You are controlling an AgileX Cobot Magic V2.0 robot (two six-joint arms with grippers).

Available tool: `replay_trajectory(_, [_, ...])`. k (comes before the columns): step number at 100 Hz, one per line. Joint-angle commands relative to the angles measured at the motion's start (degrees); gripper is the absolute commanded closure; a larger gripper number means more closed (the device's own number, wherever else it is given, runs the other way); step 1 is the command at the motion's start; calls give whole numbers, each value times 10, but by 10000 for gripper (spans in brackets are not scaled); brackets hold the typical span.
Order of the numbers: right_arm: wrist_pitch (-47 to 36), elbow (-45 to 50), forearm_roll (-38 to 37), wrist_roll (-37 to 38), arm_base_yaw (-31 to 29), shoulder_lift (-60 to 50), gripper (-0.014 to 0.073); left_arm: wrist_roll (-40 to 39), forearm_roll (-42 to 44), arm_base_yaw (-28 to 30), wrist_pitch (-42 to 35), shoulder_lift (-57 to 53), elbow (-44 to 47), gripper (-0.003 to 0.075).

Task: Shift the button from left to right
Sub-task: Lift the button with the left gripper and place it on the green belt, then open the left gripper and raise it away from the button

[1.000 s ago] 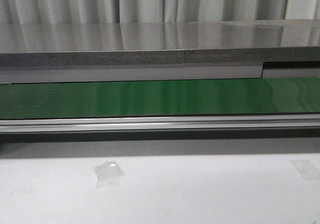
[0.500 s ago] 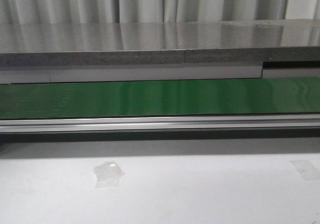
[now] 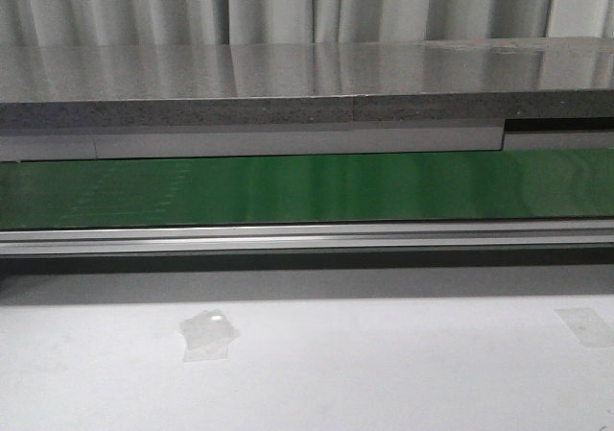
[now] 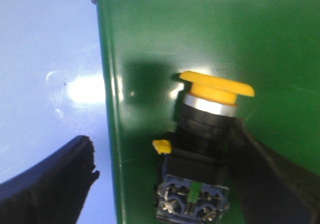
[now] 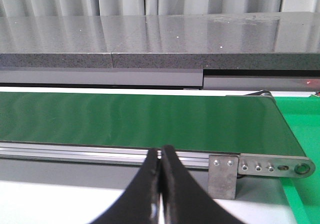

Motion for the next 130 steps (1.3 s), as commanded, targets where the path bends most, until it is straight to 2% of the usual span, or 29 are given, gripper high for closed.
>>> replay_trajectory(1, [-47,-9,-4,-2,-3,-10,694,12,-30,-4,-19,-25,-16,143])
replay_trajectory(25, [-47,-9,-4,-2,-3,-10,694,71,-125,-4,-18,-59,-16,143])
replay_trajectory(59, [-47,-9,-4,-2,-3,-10,694,73,-129,-4,-34,-181,-16,143])
replay_trajectory(72, [-47,-9,-4,-2,-3,-10,694,87,-141,-4,-66,-249,6,143])
replay_trajectory(92, [-47,-9,-4,-2,-3,-10,694,108,-162,-4,-176,-369,101,143])
replay_trajectory(111, [-47,-9,-4,-2,-3,-10,694,164,-232,-4,-264,-490,242,143])
replay_trajectory(130, [-47,-9,-4,-2,-3,-10,694,178,-241,-4,-341,-606,384,143])
